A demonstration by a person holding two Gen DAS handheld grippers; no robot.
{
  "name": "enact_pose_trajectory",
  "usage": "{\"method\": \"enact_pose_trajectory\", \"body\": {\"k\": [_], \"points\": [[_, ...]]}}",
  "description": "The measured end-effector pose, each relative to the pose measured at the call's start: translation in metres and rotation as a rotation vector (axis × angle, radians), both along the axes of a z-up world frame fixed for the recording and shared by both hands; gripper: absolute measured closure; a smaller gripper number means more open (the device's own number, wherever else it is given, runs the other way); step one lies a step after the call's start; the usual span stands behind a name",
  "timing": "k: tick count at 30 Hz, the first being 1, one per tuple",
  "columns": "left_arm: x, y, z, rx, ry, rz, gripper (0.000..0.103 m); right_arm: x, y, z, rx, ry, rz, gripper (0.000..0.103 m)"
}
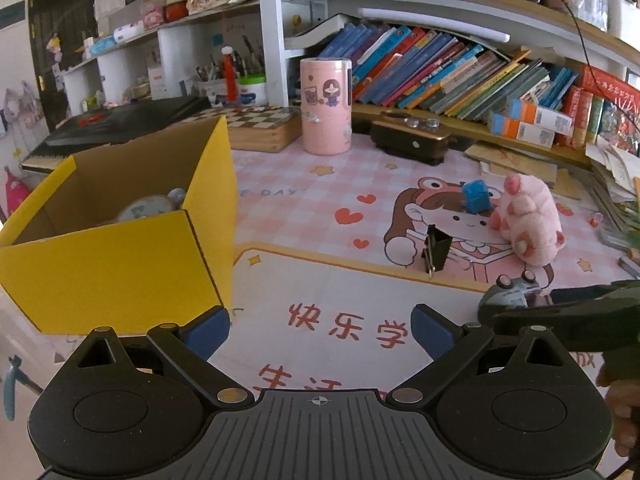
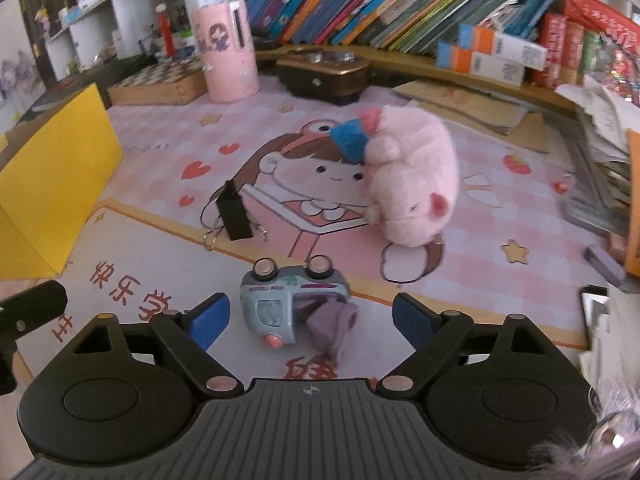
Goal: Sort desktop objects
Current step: 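Grasp the blue toy car with the right tool while the left tool grasps the black binder clip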
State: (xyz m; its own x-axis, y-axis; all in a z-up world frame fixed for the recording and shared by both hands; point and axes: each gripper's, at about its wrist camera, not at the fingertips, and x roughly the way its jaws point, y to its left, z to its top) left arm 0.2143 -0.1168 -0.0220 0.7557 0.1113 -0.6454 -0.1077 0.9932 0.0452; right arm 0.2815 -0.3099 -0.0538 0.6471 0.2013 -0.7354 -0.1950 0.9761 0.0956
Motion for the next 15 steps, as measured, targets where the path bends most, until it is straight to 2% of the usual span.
{"method": "enact_pose_trajectory", "body": {"k": [1,4,7,15], "points": [[0.001,-0.001,0.000,0.004,0.002,-0.001,0.004,0.003,0.002,-0.003,-0.005,0.008,0.012,0.022],[0.002,-0.002,0.000,0.009,0.006,-0.004,0.004,0.007,0.006,-0.011,-0.025,0.025,0.039,0.037],[0.005,-0.004,-0.001,0.008,0.010,-0.007,0.004,0.008,0.007,-0.011,-0.034,0.014,0.058,0.044],[0.027,-0.024,-0.008,-0.026,0.024,-0.078,0.004,0.000,-0.019,0.009,-0.007,-0.077,0.028,0.045]]}}
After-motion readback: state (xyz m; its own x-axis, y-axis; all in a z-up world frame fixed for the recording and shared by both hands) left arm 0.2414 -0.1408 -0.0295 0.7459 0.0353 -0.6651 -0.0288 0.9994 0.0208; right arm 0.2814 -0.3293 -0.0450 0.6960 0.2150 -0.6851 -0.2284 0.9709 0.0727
